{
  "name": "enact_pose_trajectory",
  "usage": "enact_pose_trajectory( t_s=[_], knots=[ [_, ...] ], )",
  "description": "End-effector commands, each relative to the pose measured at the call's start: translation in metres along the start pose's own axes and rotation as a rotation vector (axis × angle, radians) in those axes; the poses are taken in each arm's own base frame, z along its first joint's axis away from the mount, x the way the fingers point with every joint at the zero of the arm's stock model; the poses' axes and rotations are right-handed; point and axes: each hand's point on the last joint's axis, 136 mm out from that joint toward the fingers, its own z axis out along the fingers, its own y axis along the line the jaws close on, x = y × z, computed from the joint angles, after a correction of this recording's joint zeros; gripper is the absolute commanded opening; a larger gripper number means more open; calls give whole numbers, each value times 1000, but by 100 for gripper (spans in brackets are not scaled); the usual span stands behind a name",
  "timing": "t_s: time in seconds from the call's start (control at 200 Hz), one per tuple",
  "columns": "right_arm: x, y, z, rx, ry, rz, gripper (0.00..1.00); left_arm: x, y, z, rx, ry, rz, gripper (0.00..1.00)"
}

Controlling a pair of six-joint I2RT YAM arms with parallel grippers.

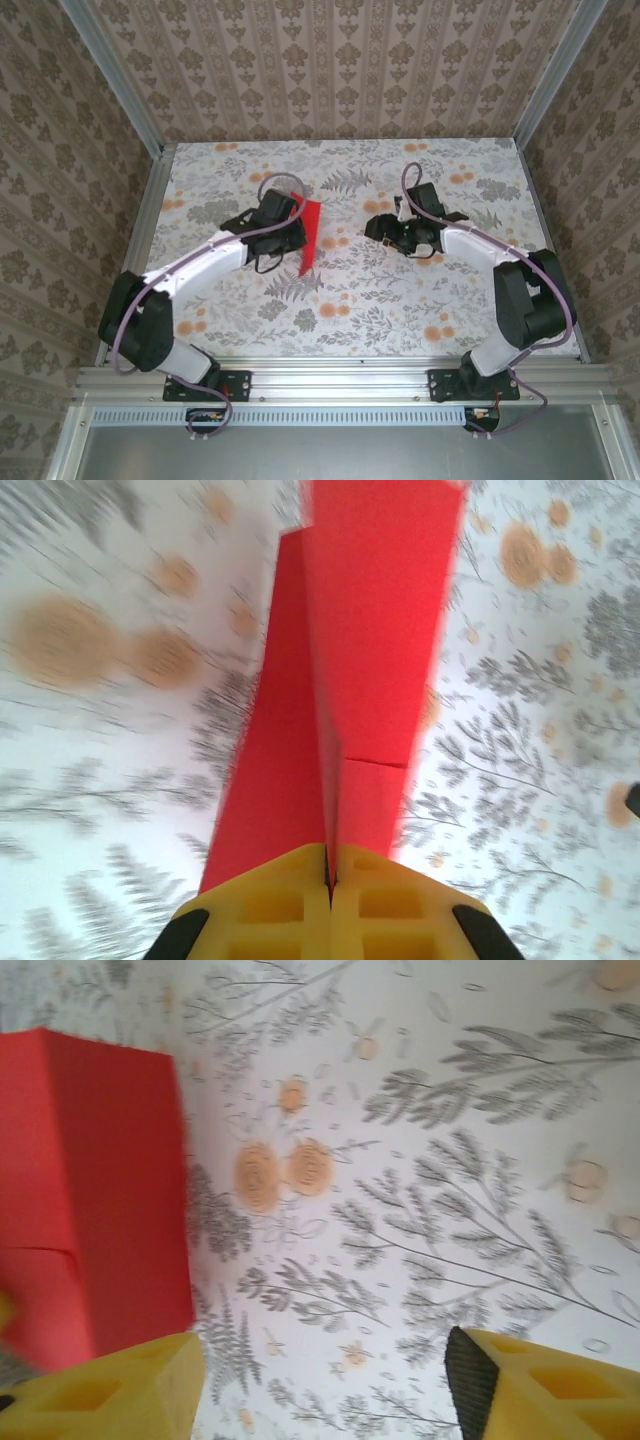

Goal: Fold a paper plane with a square sheet of paper (pick it up from the middle)
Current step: Turn over the paper at the center of the table.

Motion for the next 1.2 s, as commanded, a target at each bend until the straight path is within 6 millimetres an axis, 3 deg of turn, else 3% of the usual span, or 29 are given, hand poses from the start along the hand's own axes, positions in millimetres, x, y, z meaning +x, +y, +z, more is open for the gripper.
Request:
enact_pose_trajectory(
  t_s=[0.0,0.1,0.17,0.385,0.47,0.81,1.04,1.195],
  knots=[
    [-3,-18,-13,94,-63,-4,71,8,61,-34,-362,42,211,0],
    [-6,-29,-23,151,-112,-1,76,-5,68,-47,-495,5,266,0],
    [-9,-36,-31,180,-143,14,77,-8,68,-44,-572,-1,307,0],
    [-11,-53,-49,220,-195,62,78,-5,53,-11,-790,34,464,0],
    [-15,-48,-62,196,-230,62,79,0,44,6,-815,51,518,1],
    [-19,-54,-72,185,-245,109,78,42,19,69,-746,145,560,2],
    [-19,-56,-72,179,-245,119,78,67,-11,95,-630,187,570,13],
    [-17,-58,-73,178,-248,127,78,75,-17,104,-613,218,575,19]
  ],
)
